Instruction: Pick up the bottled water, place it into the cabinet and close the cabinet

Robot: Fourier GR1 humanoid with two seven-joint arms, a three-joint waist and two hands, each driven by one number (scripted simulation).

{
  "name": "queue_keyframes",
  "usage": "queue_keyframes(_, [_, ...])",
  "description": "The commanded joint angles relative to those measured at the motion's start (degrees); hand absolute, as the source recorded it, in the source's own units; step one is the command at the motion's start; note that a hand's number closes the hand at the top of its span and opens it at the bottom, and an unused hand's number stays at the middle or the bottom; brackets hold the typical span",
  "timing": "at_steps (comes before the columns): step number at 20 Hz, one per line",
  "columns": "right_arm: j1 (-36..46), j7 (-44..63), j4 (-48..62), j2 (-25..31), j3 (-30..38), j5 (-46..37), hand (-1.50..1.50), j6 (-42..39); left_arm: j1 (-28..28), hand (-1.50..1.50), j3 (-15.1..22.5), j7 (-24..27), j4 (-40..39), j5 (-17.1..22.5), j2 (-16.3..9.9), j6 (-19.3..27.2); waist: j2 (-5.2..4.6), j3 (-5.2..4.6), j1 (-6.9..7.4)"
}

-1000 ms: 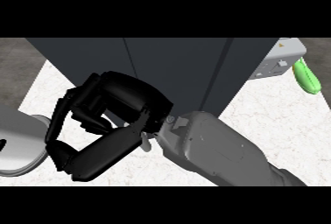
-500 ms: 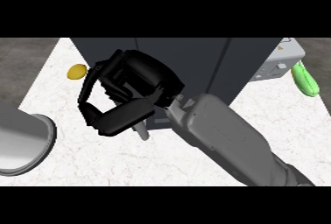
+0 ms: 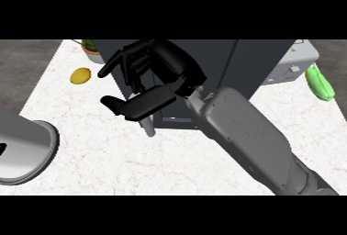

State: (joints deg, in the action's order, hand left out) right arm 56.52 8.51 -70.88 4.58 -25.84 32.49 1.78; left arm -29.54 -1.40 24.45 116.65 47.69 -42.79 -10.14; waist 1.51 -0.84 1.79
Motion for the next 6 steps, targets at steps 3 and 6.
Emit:
queue_keyframes(3, [1.91, -2.08, 7.77, 5.70, 7.54, -2.29, -1.50, 3.06, 2.39, -1.50, 0.67, -1.86, 1.02, -0.09, 0.52, 1.45, -2.00, 0.84, -1.34])
queue_keyframes(6, [2.08, -3.38, 9.54, 5.29, 7.80, -2.64, -1.50, 2.74, 2.90, -1.50, 2.08, -2.40, 1.46, -1.61, 1.13, 2.24, -2.08, 0.85, -0.95])
